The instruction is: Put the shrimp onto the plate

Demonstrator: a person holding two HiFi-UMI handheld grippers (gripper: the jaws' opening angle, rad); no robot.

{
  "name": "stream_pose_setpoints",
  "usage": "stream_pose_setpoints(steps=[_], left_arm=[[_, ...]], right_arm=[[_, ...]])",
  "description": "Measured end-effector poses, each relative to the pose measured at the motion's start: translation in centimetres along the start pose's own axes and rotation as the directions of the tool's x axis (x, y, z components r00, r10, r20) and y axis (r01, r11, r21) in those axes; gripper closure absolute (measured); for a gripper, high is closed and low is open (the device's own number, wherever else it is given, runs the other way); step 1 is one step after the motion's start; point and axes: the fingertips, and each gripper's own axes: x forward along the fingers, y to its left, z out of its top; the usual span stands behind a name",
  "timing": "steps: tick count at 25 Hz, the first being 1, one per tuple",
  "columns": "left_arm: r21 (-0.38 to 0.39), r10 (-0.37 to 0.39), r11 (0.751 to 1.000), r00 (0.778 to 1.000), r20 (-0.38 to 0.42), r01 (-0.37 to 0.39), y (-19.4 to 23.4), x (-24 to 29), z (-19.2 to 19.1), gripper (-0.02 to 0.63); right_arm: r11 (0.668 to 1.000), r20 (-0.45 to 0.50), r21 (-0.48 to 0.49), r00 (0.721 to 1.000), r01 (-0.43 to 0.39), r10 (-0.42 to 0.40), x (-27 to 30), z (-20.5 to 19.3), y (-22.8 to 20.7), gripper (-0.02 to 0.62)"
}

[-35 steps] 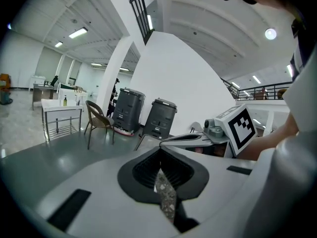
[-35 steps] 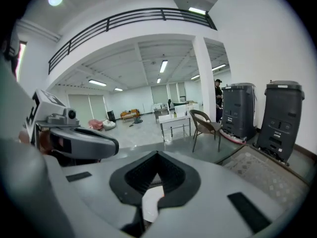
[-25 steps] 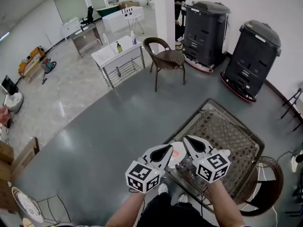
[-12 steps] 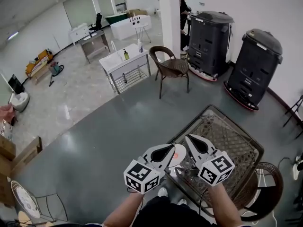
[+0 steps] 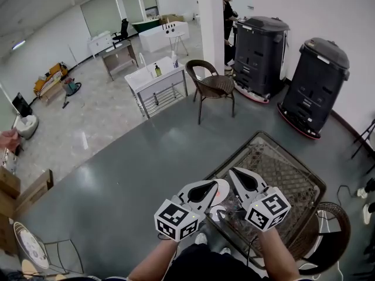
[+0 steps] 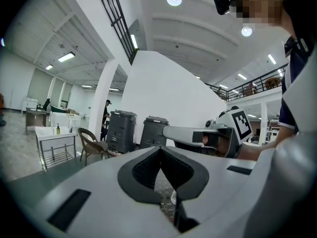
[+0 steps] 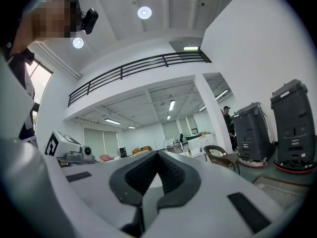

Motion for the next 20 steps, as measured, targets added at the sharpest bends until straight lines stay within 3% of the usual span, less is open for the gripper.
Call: stream_pose_setpoints(steps=[20], left_arm=[[0.005, 0.012, 1.0, 1.0, 0.008, -0.012, -0.36, -0.25, -0.21, 0.597]], right_arm=[[1.0, 0.007, -0.001, 1.0, 0.0, 0.0, -0.3, -0.13, -0.05, 0.59]])
